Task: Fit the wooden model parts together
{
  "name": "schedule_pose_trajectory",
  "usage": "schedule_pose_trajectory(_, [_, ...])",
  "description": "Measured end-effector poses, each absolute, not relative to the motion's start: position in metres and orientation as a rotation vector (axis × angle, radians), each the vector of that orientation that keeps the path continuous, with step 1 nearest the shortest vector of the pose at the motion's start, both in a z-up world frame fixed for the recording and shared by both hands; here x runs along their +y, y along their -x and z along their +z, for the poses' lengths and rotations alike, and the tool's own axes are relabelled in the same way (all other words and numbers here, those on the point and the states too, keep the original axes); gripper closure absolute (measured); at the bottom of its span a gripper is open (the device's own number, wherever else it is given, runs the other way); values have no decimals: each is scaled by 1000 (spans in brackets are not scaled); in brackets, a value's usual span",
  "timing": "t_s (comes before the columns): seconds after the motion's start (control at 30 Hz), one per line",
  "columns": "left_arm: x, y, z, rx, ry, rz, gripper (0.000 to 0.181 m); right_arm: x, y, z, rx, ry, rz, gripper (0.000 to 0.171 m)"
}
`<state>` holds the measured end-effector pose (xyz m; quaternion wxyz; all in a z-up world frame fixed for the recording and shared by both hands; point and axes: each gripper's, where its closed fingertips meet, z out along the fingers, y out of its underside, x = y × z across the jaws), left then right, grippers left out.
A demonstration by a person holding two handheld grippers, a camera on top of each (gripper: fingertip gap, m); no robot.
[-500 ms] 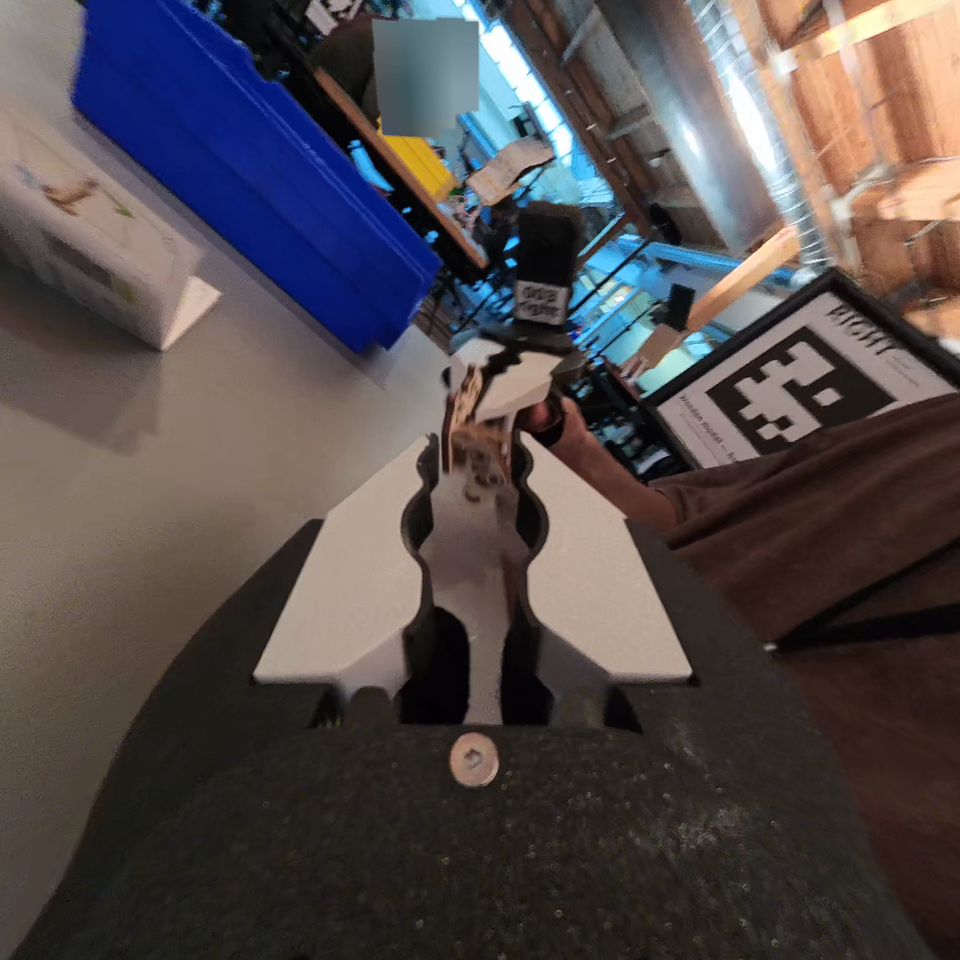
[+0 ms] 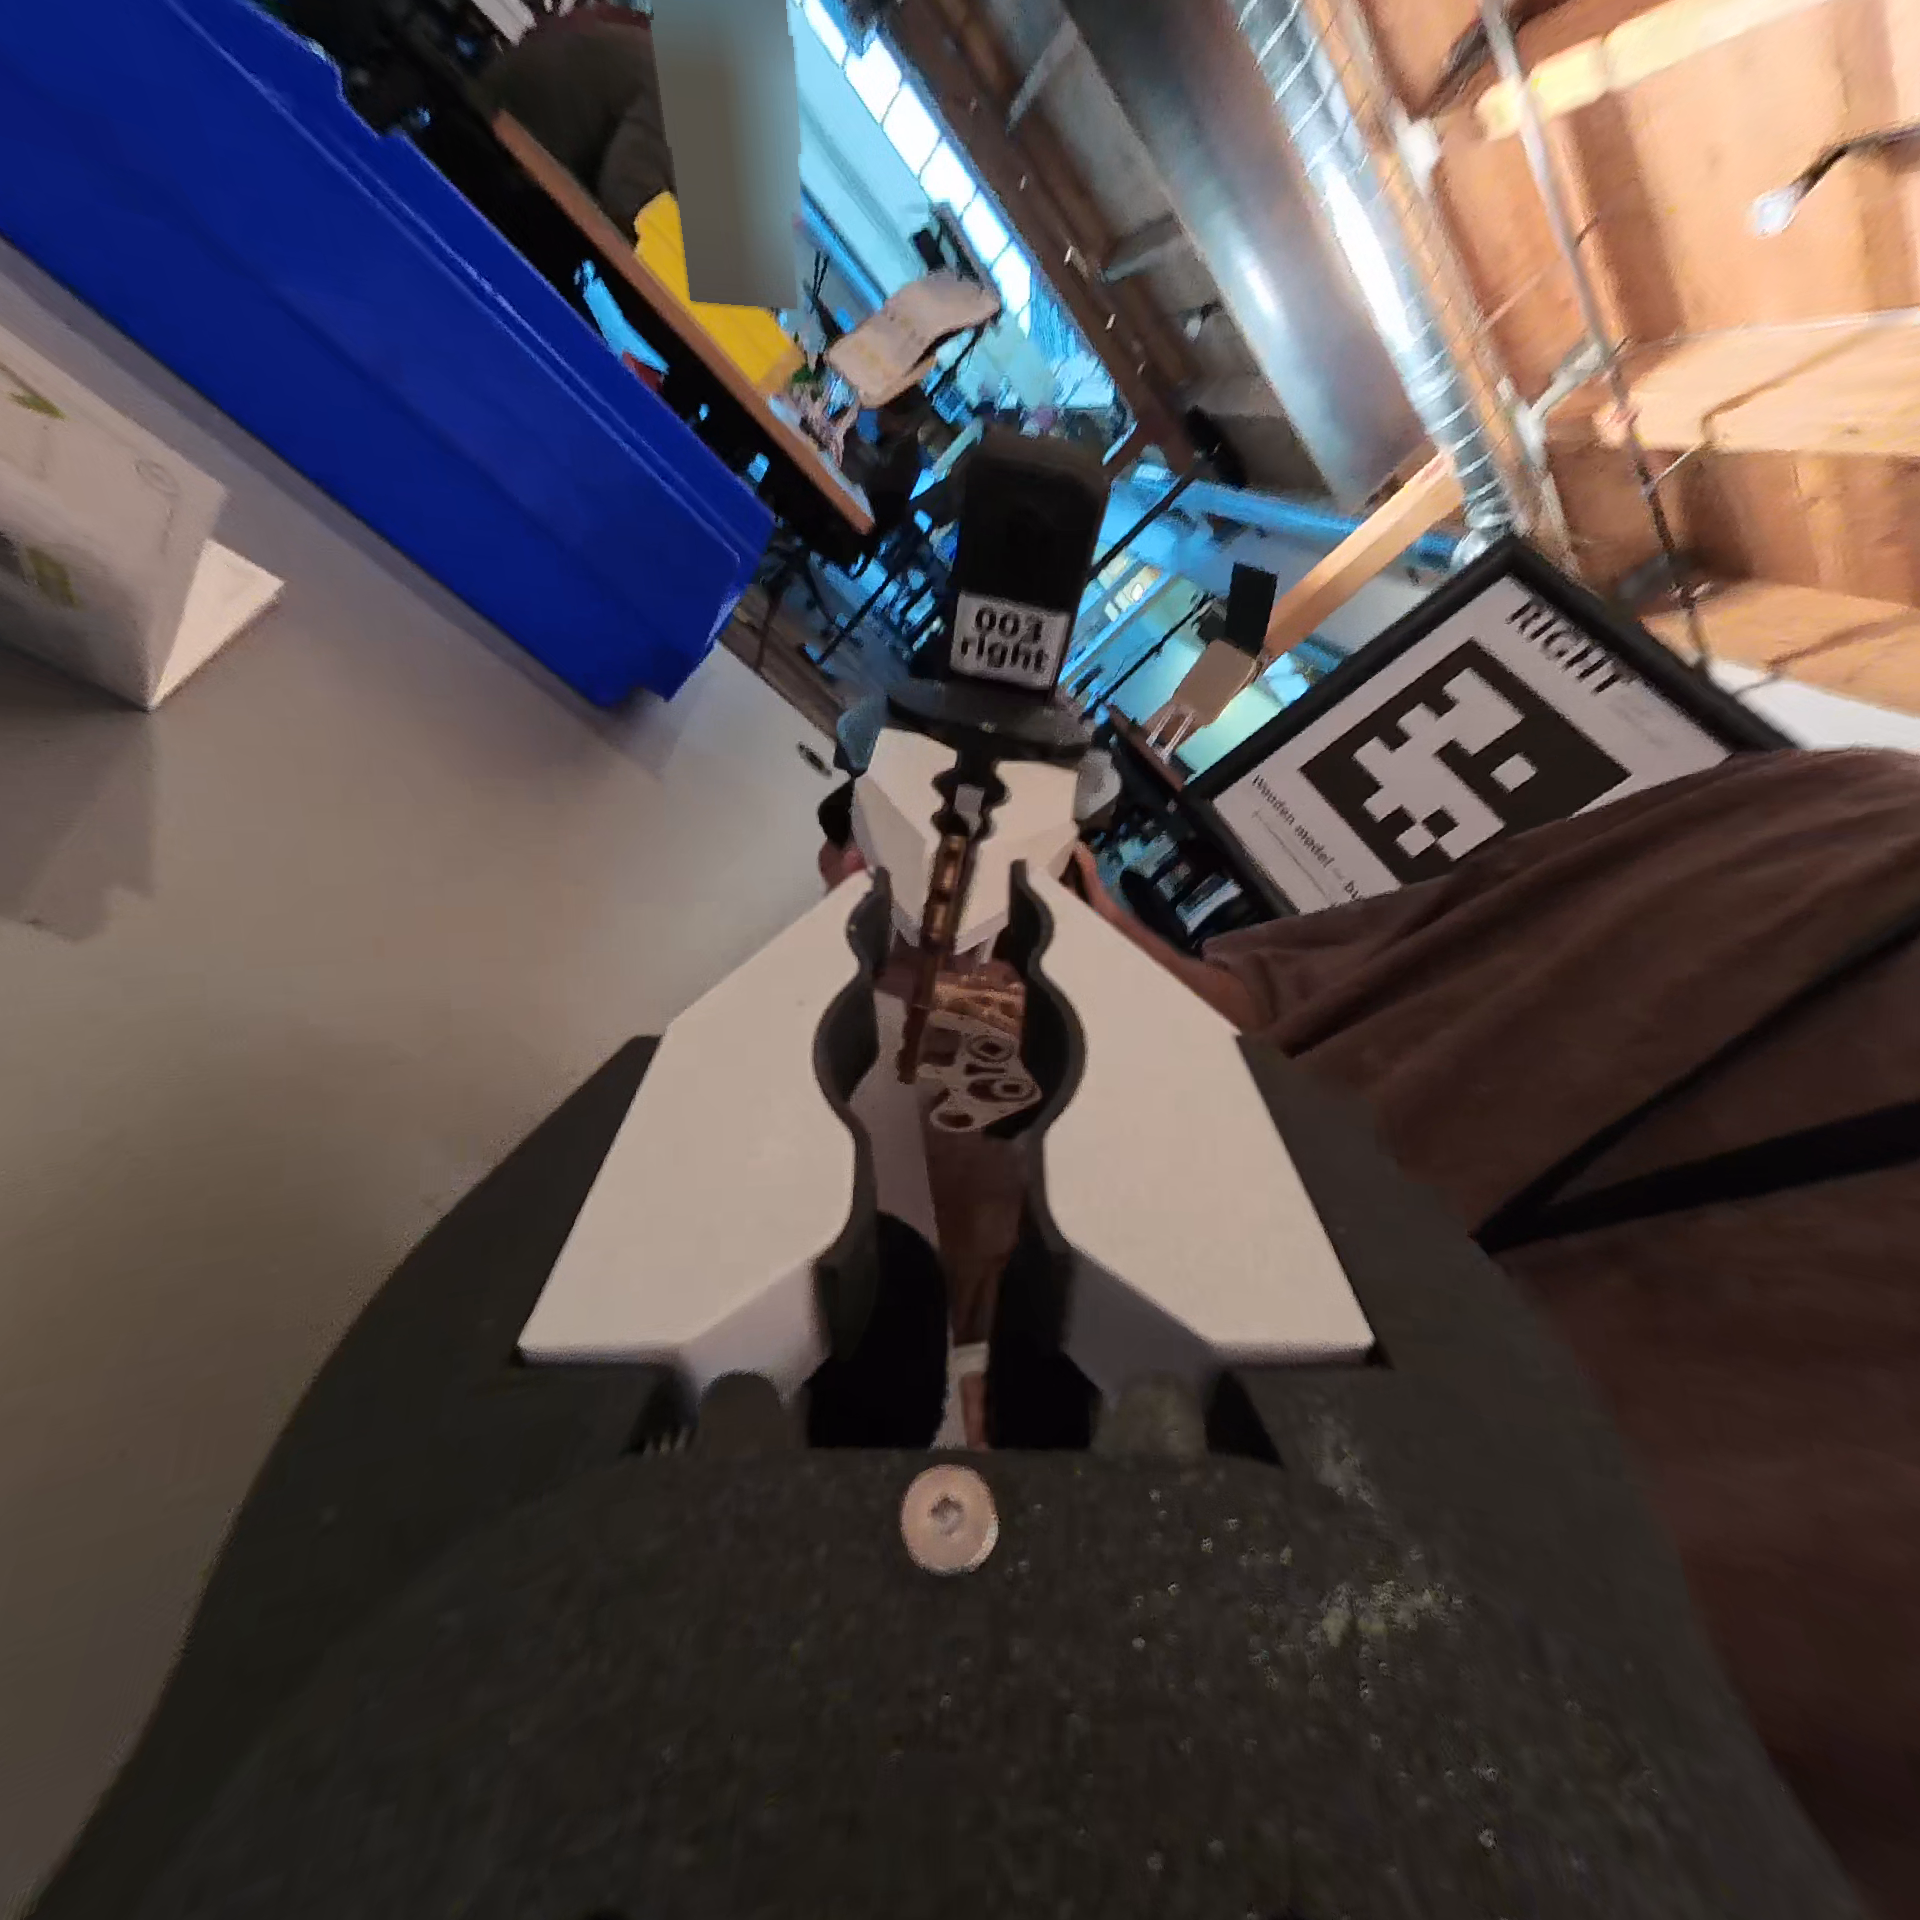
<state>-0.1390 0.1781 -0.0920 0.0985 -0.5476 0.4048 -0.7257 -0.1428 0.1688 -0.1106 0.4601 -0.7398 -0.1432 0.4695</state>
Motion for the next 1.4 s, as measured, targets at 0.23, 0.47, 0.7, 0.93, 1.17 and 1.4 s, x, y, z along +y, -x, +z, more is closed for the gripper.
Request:
schedule_pose_trajectory(0.23, [165, 149, -109, 1421, 1655, -2055, 174, 161, 149, -116, -417, 1876, 1210, 169])
schedule_pose_trajectory(0.47, [151, 157, -127, 1640, 1683, -1912, 179, 152, 154, -130, -549, 1969, 1198, 168])
schedule_pose_trajectory(0.7, [178, 152, -124, 1488, 1739, -1811, 180, 172, 132, -136, -532, 1940, 938, 153])
schedule_pose_trajectory(0.93, [248, 169, -142, 1114, 1972, -1594, 180, 150, 116, -186, -804, 2174, 591, 146])
schedule_pose_trajectory(1.17, [238, 163, -157, 1175, 2019, -1563, 180, 156, 129, -216, -1077, 2259, 242, 152])
schedule_pose_trajectory(1.4, [231, 163, -155, 1199, 2013, -1594, 180, 164, 126, -223, -1154, 2254, 82, 165])
